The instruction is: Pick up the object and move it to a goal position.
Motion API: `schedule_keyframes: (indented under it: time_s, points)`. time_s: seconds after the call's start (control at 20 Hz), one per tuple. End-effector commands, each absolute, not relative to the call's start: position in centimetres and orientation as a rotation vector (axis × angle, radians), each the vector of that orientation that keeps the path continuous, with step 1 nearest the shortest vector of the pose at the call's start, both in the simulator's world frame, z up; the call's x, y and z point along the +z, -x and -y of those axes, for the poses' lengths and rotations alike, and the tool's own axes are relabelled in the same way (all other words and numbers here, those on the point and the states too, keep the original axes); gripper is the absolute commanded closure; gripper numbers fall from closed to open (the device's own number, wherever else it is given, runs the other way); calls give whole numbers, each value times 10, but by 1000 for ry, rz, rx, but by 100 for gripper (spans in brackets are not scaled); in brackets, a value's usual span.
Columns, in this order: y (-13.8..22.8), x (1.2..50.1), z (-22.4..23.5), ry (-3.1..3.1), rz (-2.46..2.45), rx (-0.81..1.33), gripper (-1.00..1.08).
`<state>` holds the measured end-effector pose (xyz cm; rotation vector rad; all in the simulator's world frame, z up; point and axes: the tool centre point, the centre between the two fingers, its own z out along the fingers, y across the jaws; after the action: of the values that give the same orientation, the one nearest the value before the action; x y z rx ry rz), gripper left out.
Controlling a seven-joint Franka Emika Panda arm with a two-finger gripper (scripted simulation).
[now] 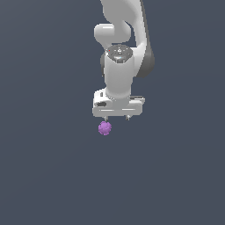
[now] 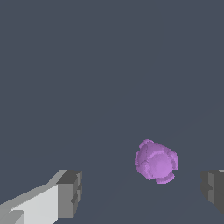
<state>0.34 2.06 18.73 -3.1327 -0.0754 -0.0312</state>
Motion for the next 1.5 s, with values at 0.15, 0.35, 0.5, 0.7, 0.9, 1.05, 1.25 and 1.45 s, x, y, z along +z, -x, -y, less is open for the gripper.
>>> schedule_keyframes:
  time_s: [0.15, 0.35, 0.5, 0.7, 0.9, 1.05, 1.25, 1.45]
  points:
    - [-3, 188, -16, 3139, 76, -30, -92]
    - [-3, 193, 0, 3159, 84, -27, -92]
    - [-3, 196, 4, 3165, 94, -26, -92]
    - [-2, 193, 4, 3163, 79, -26, -92]
    - [1, 182, 8, 3160, 13, -23, -92]
    - [5, 168, 12, 3154, -67, -20, -92]
    - [13, 143, 22, 3140, -219, -14, -92]
    - [23, 118, 32, 3120, -381, -7, -92]
